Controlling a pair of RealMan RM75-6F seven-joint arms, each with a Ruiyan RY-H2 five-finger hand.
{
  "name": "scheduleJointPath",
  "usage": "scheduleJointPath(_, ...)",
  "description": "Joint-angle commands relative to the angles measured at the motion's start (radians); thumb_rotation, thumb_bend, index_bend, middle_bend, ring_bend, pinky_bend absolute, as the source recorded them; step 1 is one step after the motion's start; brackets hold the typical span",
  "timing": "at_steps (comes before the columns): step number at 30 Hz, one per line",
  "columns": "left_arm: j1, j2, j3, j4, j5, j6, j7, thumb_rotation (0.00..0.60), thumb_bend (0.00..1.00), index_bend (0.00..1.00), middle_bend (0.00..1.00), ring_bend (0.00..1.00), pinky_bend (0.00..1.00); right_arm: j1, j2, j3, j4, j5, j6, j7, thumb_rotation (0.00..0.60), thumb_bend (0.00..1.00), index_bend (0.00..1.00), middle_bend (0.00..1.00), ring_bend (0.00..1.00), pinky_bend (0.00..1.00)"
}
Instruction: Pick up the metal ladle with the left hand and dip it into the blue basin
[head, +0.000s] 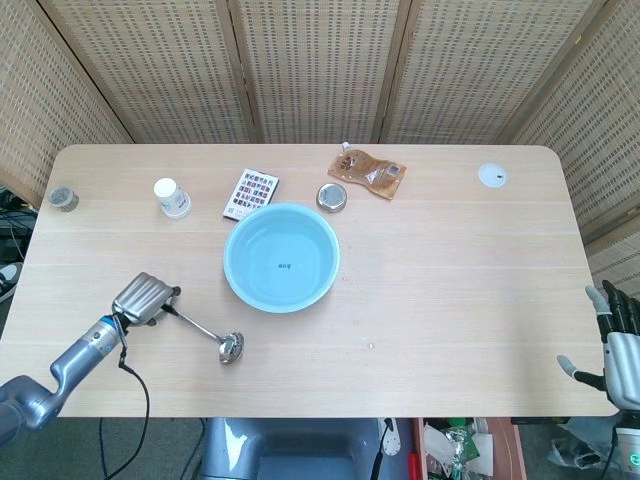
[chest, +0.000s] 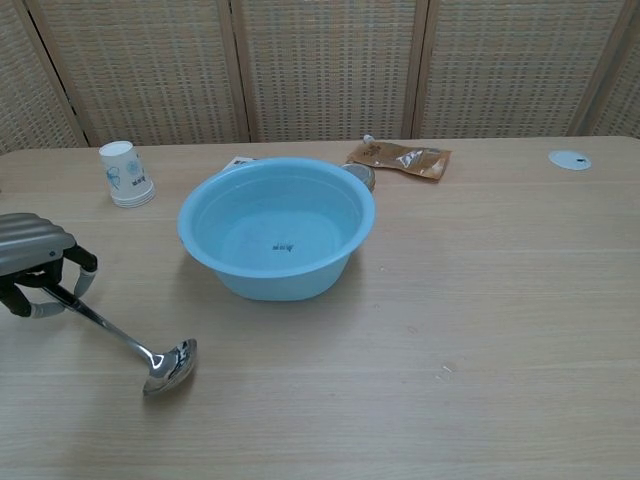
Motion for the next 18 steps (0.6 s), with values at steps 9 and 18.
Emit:
scheduleJointPath(9, 0.004, 0.154, -0.046, -0.233, -0.019, 0.080, 0.054, 0.600, 0.49, 0.98, 1.00, 1.00, 1.00, -0.002, 0.004, -0.002, -0.004, -0.006, 0.004, 0.006, 0.600, 0.00, 0.00, 0.00, 0.00, 0.00)
scheduleJointPath(18, -0.006, 0.263, -0.080, -0.423, -0.041, 0.093, 0.109, 0.600, 0.50, 0.99, 1.00, 1.00, 1.00, -0.002, 0.008, -0.002, -0.005, -0.005, 0.003, 0.014, 0.600, 0.00, 0.00, 0.00, 0.00, 0.00)
